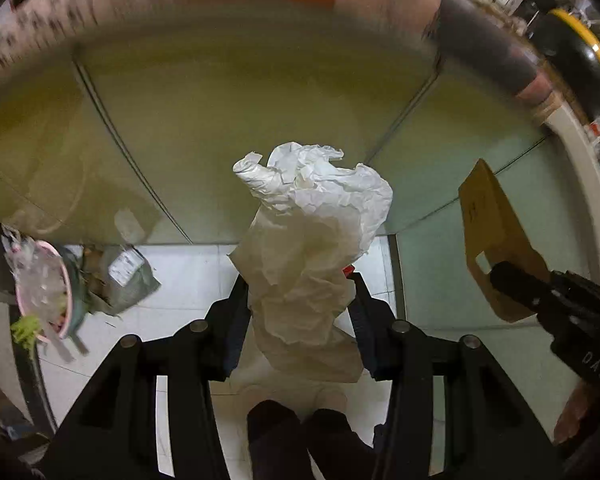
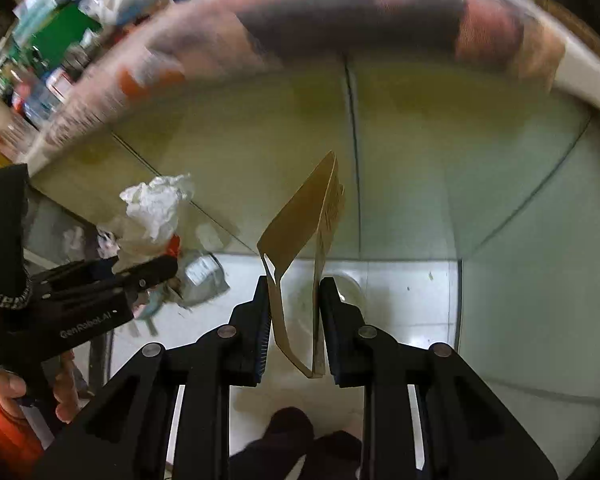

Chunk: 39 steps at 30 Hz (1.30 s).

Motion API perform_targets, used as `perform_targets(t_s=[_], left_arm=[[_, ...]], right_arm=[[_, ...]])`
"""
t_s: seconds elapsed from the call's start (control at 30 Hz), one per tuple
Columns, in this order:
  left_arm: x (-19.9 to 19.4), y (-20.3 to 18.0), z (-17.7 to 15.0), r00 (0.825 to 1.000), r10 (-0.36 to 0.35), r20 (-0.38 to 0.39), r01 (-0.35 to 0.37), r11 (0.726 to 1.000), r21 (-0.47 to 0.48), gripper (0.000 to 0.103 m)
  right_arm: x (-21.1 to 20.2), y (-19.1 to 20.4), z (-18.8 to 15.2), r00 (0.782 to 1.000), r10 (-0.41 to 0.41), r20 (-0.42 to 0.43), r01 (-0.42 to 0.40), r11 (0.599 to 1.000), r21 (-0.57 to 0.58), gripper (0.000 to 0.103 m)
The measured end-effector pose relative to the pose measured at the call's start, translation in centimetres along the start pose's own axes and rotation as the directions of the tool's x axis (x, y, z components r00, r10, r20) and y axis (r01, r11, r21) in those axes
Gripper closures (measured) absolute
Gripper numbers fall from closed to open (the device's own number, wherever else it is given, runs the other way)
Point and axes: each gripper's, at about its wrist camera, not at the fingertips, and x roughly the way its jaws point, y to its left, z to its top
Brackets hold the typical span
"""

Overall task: Collect trash
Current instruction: 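Lift the tissue and paper bag off the counter toward the floor bin, then open the left tool over the white bin while the right tool releases the bag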

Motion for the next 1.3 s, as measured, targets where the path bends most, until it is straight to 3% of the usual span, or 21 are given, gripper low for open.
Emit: perform_targets(t_s=[0.53, 0.8, 1.07, 1.3], left_arm=[[26.6, 3.9, -9.0, 0.986, -0.003, -0.166, 0.013, 0.998, 0.056, 0.056], [36.6, 5.8, -11.4, 0.983, -0.028, -0.182, 0.043, 0.996, 0.082, 0.055], [41.0, 7.5, -12.1, 0.988, -0.055, -0.147, 0.066, 0.995, 0.071, 0.050], [39.9, 7.1, -12.2, 0.996, -0.044, -0.075, 0.052, 0.993, 0.106, 0.041]], right_arm=[[25.4, -5.7, -8.5, 0.982, 0.075, -0.174, -0.084, 0.995, -0.045, 0.078], [32.6, -7.1, -10.5, 0.985, 0.054, -0.166, -0.068, 0.995, -0.077, 0.070], [35.8, -7.9, -11.4, 0.988, 0.039, -0.150, -0.056, 0.992, -0.113, 0.058], [35.0, -7.9, -11.1, 0.994, 0.008, -0.113, -0.022, 0.992, -0.124, 0.054]])
